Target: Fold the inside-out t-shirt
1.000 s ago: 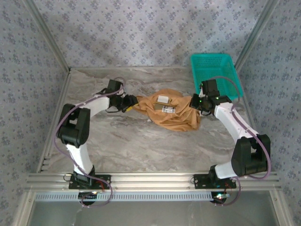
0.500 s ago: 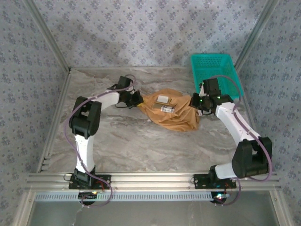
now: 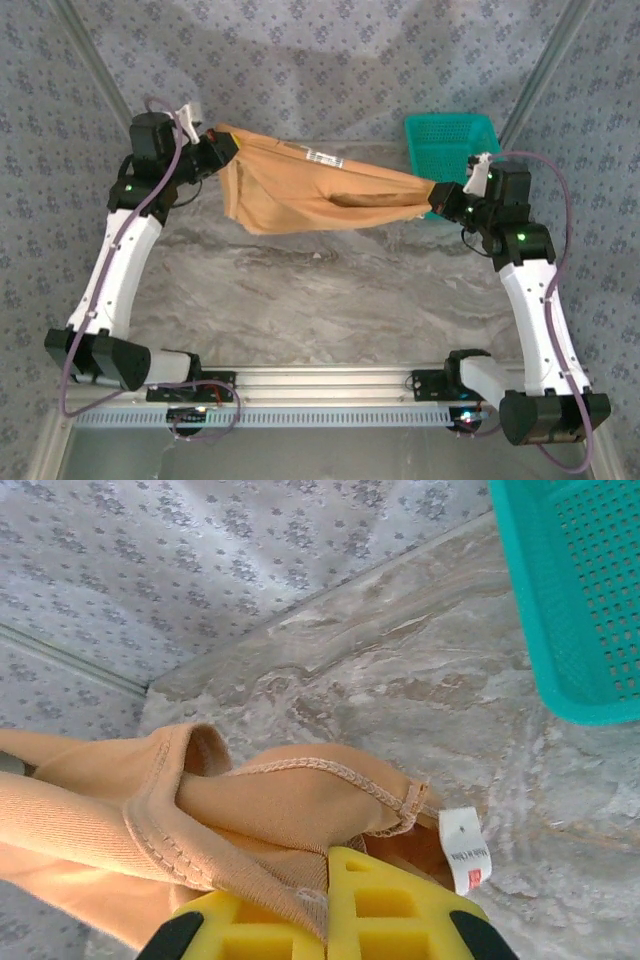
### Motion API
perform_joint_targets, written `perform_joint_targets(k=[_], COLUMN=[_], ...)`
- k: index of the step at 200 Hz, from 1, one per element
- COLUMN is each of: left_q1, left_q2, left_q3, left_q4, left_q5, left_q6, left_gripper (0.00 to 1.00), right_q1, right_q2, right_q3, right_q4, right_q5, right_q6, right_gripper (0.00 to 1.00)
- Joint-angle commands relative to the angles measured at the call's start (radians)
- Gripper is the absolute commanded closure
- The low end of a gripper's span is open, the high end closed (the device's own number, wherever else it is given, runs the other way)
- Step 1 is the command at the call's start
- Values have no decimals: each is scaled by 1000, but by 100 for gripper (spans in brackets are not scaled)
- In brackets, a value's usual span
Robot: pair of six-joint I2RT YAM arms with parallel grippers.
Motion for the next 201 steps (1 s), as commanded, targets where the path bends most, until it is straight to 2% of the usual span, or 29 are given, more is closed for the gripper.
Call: perform_joint_targets(k=[1,22,44,61,65,74,79,87,98,104,112,130,138,165,201], left_q1=[-1,1,0,-13,-24,-68,-103,-169,-260,-302,-346,-411,-445,-582,-664], left_q2=[27,23,95,153,160,164,161,152,145,146,151,196,226,326,436], left_q3=[-67,-211,-329,-351,-345,-313,-293,-261,-228,-219,-222,-270,-290,-295,-267], left_q4=[-99,-97,-96,-141,-159,-200,-217,-226,-202,-173,-111,69,127,194,230], left_q5=[-47,-116,-175,-288,-326,-426,-482,-566,-617,-601,-517,-197,-127,-121,-171], left_q6=[48,82,121,146,149,167,180,214,277,317,386,528,579,779,860], left_gripper=[100,100,100,100,95,66,56,46,42,42,43,47,48,48,40], right_q1=[30,60,72,84,87,96,101,109,120,124,127,127,126,123,111], right_q2=[15,55,144,235,254,288,303,316,318,315,314,307,300,281,257], right_q3=[-62,-148,-225,-257,-262,-271,-272,-277,-286,-287,-286,-283,-283,-283,-270], right_q4=[38,72,127,157,164,171,175,178,194,196,193,179,177,163,138], right_q5=[-32,-20,6,13,13,15,15,17,21,27,34,43,40,40,33], right_q6=[55,45,32,18,15,11,7,4,-2,-9,-14,-20,-21,-26,-32], right_gripper=[100,100,100,100,100,100,100,100,100,100,100,100,100,100,100])
